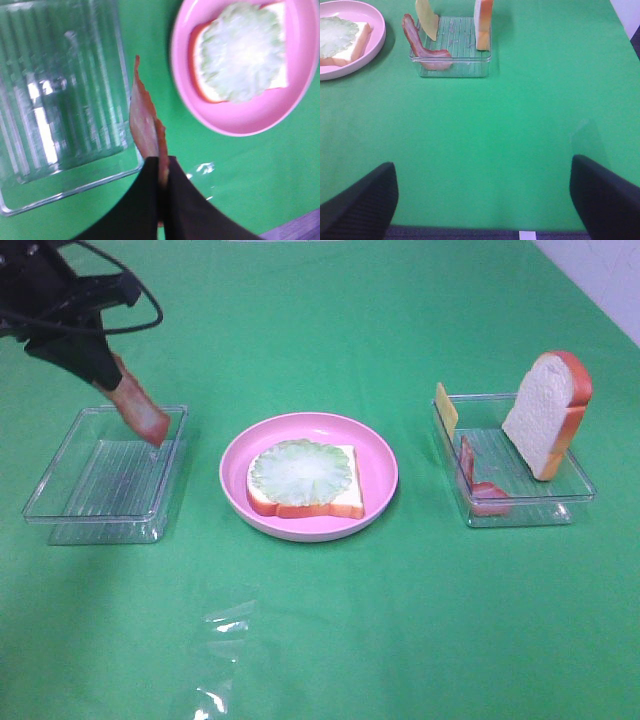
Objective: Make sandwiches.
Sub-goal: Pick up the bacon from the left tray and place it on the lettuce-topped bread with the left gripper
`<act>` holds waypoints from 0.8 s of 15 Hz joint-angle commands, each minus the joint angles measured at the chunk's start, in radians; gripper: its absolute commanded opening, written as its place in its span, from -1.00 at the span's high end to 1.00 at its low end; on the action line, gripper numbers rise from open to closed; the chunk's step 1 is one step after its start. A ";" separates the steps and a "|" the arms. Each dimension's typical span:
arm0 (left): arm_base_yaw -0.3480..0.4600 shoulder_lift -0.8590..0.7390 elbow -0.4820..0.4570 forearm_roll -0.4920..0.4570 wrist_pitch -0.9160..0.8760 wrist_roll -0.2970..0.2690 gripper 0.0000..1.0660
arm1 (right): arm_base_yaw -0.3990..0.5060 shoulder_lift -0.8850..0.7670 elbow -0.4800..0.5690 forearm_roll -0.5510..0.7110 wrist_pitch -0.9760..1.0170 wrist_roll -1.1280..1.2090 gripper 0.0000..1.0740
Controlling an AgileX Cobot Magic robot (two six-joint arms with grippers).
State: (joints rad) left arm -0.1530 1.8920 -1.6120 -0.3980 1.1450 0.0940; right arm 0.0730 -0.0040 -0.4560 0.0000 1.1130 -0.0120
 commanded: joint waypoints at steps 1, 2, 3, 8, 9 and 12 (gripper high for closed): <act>-0.014 -0.002 -0.070 -0.190 0.004 0.081 1.00 | 0.000 -0.027 0.003 0.000 -0.012 -0.008 -0.67; -0.023 0.011 -0.093 -0.257 0.012 0.120 1.00 | 0.000 -0.027 0.003 0.000 -0.012 -0.008 -0.67; -0.030 0.019 -0.100 -0.281 0.012 0.135 1.00 | 0.000 -0.027 0.003 0.000 -0.012 -0.008 -0.67; -0.156 0.193 -0.214 -0.429 0.028 0.220 1.00 | 0.000 -0.027 0.003 0.000 -0.012 -0.008 -0.67; -0.178 0.228 -0.239 -0.429 0.028 0.220 1.00 | 0.000 -0.027 0.003 0.000 -0.012 -0.008 -0.67; -0.235 0.306 -0.293 -0.429 0.026 0.219 1.00 | 0.000 -0.027 0.003 0.000 -0.012 -0.008 -0.67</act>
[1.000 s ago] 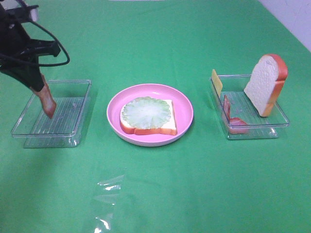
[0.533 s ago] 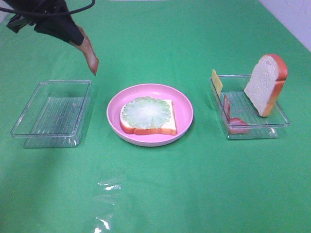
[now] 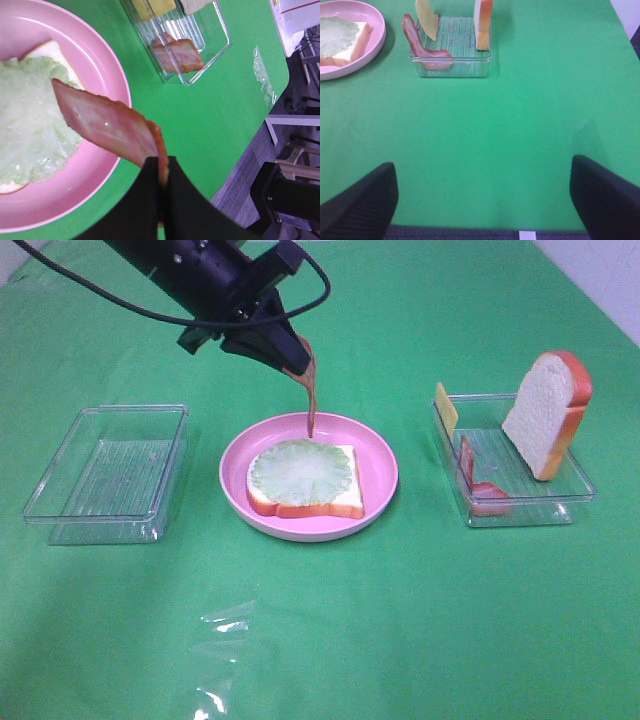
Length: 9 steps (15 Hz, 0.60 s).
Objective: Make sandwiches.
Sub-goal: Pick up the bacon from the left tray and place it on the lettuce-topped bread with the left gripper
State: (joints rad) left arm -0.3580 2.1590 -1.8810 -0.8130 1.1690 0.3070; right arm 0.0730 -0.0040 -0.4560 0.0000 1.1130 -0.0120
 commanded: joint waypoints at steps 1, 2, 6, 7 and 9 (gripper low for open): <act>-0.050 0.070 -0.048 -0.014 0.002 0.005 1.00 | 0.000 -0.027 0.003 0.000 -0.012 -0.008 -0.67; -0.064 0.096 -0.071 -0.017 0.001 0.002 1.00 | 0.000 -0.027 0.003 0.000 -0.012 -0.008 -0.67; -0.099 0.180 -0.137 -0.019 0.004 0.001 1.00 | 0.000 -0.027 0.003 0.000 -0.012 -0.008 -0.67; -0.099 0.192 -0.141 -0.016 0.002 -0.001 1.00 | 0.000 -0.027 0.003 0.000 -0.012 -0.008 -0.67; -0.099 0.193 -0.149 0.141 0.009 -0.049 1.00 | 0.000 -0.027 0.003 0.000 -0.012 -0.008 -0.67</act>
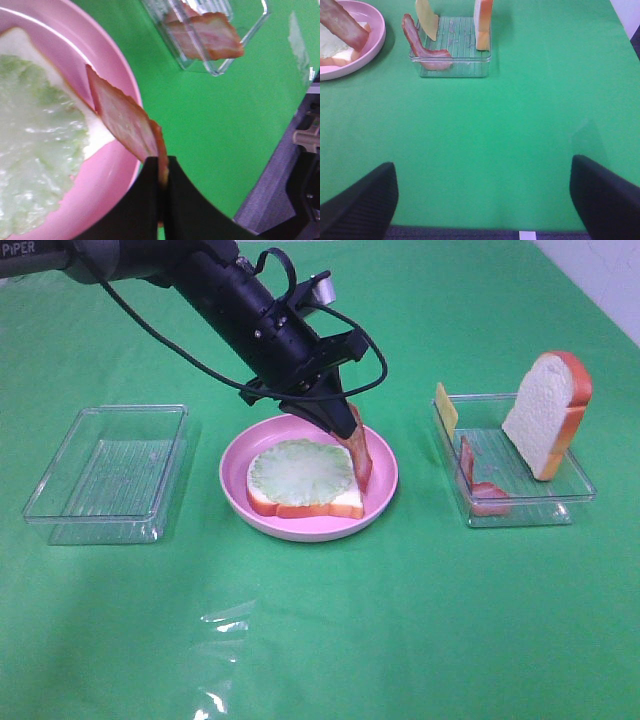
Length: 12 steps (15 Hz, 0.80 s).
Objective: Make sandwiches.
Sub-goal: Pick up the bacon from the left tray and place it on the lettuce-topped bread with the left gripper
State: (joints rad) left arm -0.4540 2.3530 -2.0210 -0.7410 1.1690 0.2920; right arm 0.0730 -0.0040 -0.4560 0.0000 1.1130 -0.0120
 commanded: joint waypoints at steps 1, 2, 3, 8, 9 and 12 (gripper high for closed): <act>-0.003 -0.001 -0.010 0.133 0.009 -0.058 1.00 | 0.000 -0.027 0.003 0.000 -0.012 -0.008 -0.67; -0.003 -0.001 -0.010 0.196 0.009 -0.085 1.00 | 0.000 -0.027 0.003 0.000 -0.012 -0.008 -0.67; -0.003 -0.001 -0.010 0.239 0.007 -0.104 1.00 | 0.000 -0.027 0.003 0.000 -0.012 -0.008 -0.67; -0.003 -0.001 -0.010 0.386 0.007 -0.147 1.00 | 0.000 -0.027 0.003 0.000 -0.012 -0.008 -0.67; -0.003 -0.001 -0.010 0.414 0.006 -0.175 1.00 | 0.000 -0.027 0.003 0.000 -0.012 -0.008 -0.67; -0.003 -0.001 -0.010 0.429 0.006 -0.193 1.00 | 0.000 -0.027 0.003 0.000 -0.012 -0.008 -0.67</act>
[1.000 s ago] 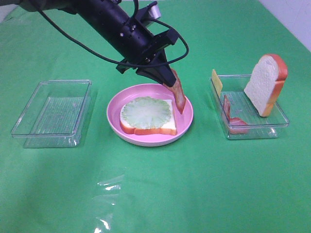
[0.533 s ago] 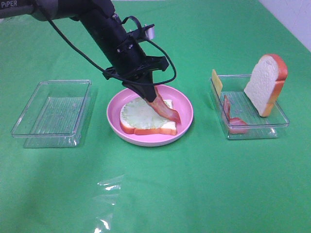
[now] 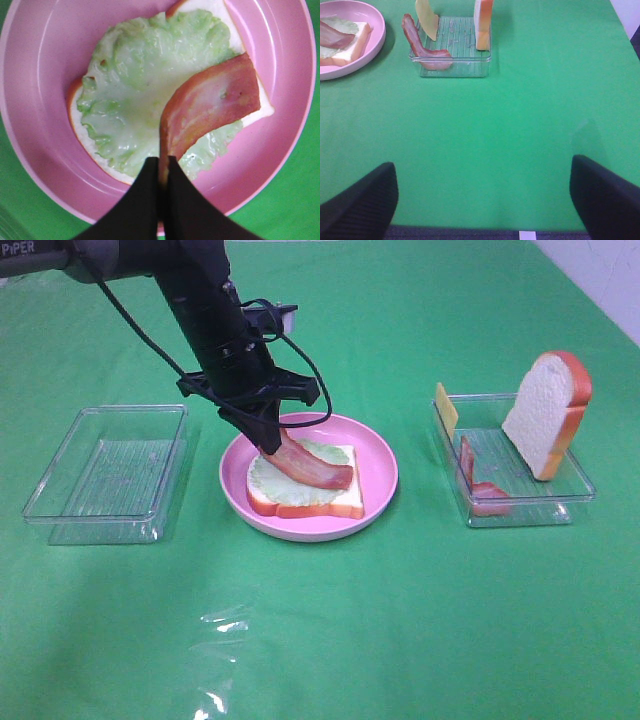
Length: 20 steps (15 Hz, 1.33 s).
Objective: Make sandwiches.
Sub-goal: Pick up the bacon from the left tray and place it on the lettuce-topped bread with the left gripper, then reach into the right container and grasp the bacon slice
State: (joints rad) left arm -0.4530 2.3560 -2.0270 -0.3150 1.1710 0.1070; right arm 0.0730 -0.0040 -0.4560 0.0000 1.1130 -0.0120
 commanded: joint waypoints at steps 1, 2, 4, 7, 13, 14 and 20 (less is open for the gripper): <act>-0.004 -0.004 -0.004 0.003 0.004 -0.009 1.00 | 0.000 -0.027 0.003 0.000 -0.012 -0.008 -0.67; -0.004 -0.004 -0.004 0.003 0.004 -0.014 0.90 | 0.000 -0.027 0.003 0.000 -0.012 -0.008 -0.67; -0.004 -0.004 -0.004 0.012 -0.001 -0.031 0.38 | 0.000 -0.027 0.003 0.000 -0.012 -0.008 -0.67; -0.005 -0.007 -0.023 0.077 0.022 -0.090 -0.91 | 0.000 -0.027 0.003 0.000 -0.012 -0.008 -0.67; -0.005 -0.010 -0.124 0.079 0.153 -0.094 -0.89 | 0.000 -0.027 0.003 0.000 -0.012 -0.008 -0.67; -0.004 -0.023 -0.130 0.084 0.151 -0.098 -0.89 | 0.000 -0.027 0.003 0.000 -0.012 -0.008 -0.67; 0.091 -0.119 -0.117 0.352 0.151 -0.154 -0.89 | 0.000 -0.027 0.003 0.000 -0.012 -0.008 -0.67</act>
State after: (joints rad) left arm -0.3700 2.2510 -2.1450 0.0270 1.2130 -0.0350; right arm 0.0730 -0.0040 -0.4560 0.0000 1.1130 -0.0120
